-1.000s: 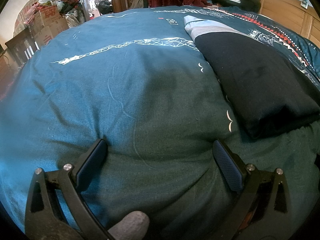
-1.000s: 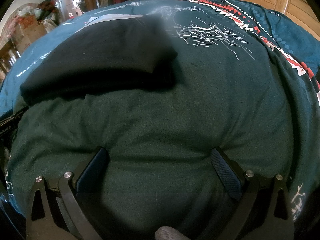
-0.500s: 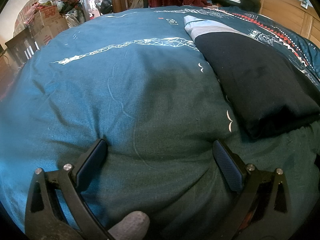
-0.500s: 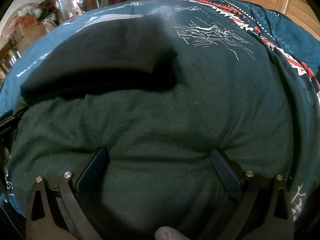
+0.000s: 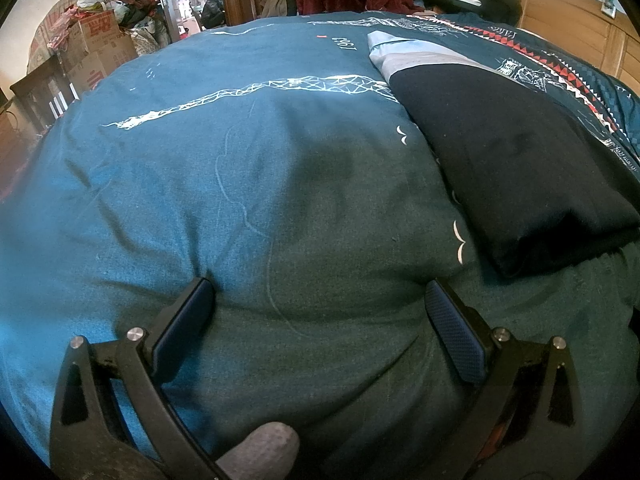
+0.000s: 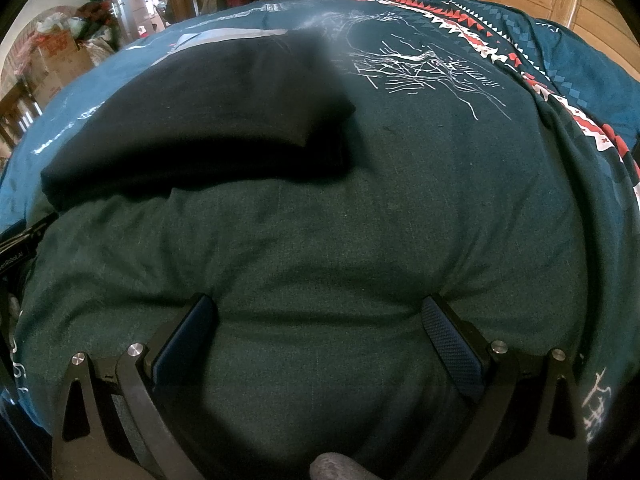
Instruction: Fold large clothes
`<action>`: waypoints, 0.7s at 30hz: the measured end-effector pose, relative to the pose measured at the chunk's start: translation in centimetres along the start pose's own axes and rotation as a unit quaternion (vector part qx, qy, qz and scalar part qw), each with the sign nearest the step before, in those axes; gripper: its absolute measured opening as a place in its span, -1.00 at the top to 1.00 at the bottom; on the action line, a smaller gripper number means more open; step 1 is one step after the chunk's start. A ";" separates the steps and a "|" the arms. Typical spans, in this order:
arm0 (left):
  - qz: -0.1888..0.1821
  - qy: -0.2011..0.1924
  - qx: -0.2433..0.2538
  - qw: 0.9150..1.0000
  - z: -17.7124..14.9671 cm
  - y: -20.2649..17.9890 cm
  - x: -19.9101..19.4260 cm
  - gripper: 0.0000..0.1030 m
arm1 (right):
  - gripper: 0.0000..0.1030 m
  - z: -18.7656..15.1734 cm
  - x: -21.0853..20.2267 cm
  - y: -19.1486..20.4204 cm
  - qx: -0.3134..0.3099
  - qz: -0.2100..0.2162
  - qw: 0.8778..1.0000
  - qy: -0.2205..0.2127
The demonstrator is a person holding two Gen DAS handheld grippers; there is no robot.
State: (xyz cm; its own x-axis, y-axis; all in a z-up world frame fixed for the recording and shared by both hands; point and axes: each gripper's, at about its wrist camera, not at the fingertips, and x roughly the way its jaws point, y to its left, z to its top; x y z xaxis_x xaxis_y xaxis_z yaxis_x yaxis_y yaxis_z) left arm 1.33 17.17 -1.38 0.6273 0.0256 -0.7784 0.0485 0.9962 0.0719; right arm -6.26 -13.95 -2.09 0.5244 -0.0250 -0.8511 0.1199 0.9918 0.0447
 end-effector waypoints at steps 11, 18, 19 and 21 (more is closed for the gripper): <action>0.000 0.005 -0.001 1.000 0.2 0.0 0.0 -1.00 | -1.00 0.1 0.1 0.1 0.000 -0.001 1.000 0.000; -0.011 -0.035 0.007 0.999 2.2 -0.7 -4.5 -1.00 | -1.00 1.8 -2.2 0.1 -0.007 0.007 1.000 -0.009; -0.014 -0.053 0.012 0.998 2.7 -1.0 -5.9 -1.00 | -1.00 2.6 -4.0 0.2 -0.008 0.004 1.000 -0.027; -0.024 -0.101 0.023 0.994 4.1 -2.3 -10.2 -1.00 | -1.00 3.7 -7.4 0.5 -0.006 -0.005 0.998 -0.057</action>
State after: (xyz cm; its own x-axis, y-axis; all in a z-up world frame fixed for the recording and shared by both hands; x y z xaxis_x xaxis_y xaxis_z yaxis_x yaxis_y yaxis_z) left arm -1.99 14.33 8.96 0.7669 -0.0441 -0.6403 0.1144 0.9910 0.0688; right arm -6.91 -13.75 6.17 0.6154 -0.0476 -0.7868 0.1149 0.9929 0.0298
